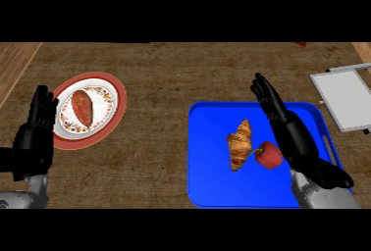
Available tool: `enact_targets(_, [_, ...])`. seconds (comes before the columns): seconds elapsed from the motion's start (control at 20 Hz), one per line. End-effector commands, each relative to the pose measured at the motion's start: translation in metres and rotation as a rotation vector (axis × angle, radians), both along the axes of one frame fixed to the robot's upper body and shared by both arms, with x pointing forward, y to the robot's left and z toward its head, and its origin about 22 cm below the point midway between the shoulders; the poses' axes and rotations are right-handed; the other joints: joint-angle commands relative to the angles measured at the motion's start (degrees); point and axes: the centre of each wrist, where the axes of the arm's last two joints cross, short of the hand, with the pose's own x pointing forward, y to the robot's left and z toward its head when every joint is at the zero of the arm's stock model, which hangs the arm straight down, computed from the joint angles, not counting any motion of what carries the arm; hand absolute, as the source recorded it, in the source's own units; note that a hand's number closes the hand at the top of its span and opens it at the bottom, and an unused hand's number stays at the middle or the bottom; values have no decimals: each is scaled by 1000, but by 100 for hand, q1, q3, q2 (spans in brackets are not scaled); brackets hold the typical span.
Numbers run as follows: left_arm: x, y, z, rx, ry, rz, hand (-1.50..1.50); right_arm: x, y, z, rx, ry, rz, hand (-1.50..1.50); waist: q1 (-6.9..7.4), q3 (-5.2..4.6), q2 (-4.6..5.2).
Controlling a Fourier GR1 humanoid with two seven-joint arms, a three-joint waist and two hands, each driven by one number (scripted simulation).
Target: Pick the bell pepper from the tray and place it in the tiered shelf
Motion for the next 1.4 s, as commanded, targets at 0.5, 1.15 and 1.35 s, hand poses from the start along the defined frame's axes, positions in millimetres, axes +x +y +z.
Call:
enact_targets(0.5, [-29, 53, -37, -42, 385, -74, 0, -32, 14, -56, -309, -365, -261, -150, -234, 18, -54])
enact_targets(1.15, [-39, 64, -44, -65, 391, -69, 0, -117, -22, -40, -751, -309, -409, -150, -300, -16, -106])
enact_targets(1.35, [-29, 52, -38, -48, 382, -80, 0, -124, -25, -30, -1004, -229, -409, -150, -280, -17, -88])
